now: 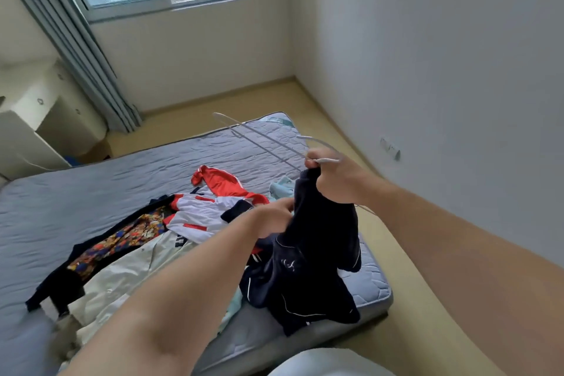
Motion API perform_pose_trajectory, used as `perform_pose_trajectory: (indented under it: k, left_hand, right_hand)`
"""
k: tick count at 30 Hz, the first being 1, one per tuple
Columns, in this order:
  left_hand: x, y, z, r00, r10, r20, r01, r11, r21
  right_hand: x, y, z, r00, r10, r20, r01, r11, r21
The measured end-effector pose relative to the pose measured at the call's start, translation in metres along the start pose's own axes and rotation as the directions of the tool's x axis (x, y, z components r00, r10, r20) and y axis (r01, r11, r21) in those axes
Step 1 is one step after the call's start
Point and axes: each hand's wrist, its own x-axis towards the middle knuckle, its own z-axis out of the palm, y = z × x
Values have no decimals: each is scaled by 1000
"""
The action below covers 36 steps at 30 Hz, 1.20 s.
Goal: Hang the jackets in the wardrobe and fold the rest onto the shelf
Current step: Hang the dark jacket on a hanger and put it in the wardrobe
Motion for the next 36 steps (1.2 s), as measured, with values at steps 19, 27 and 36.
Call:
perform_pose_trajectory:
  k: [19,27,36]
  left_hand:
    - [-16,66,-36,827,395,-401,-280,907,315]
    - [-29,69,-51,818,448,-361,-371,890,265]
    - [-23,-7,-26,422,793,-439,-444,603,663]
  right_hand:
    - [-11,19,12,928,370,41,-372,922,107]
    - [-2,11,16,940,322,-112,-283,920,271]
    - [7,0,22,920,329,-213,-243,905,350]
